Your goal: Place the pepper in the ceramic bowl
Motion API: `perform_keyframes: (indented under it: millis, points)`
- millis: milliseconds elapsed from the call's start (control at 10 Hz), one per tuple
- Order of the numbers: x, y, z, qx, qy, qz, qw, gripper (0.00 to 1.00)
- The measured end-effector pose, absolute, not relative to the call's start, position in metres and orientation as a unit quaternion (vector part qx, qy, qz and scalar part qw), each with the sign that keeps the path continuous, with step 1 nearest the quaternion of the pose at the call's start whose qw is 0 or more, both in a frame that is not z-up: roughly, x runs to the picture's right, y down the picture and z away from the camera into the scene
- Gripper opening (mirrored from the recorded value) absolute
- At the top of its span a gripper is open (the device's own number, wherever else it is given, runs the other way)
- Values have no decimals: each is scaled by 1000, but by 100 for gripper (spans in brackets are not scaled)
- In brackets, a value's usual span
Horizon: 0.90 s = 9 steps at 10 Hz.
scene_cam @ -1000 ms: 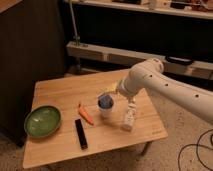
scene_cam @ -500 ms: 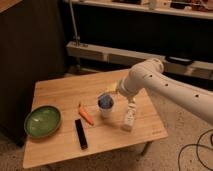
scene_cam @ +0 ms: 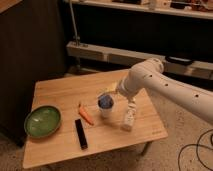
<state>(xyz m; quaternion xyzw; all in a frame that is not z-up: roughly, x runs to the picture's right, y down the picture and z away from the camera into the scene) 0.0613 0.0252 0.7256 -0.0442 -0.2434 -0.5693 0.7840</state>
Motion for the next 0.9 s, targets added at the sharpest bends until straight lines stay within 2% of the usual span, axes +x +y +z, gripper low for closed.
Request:
perform_keyframes:
  millis: [600,900]
  points:
    - [52,20,722,-31,-240,-581,777,80]
    - [5,-10,704,9,-228,-638,735,80]
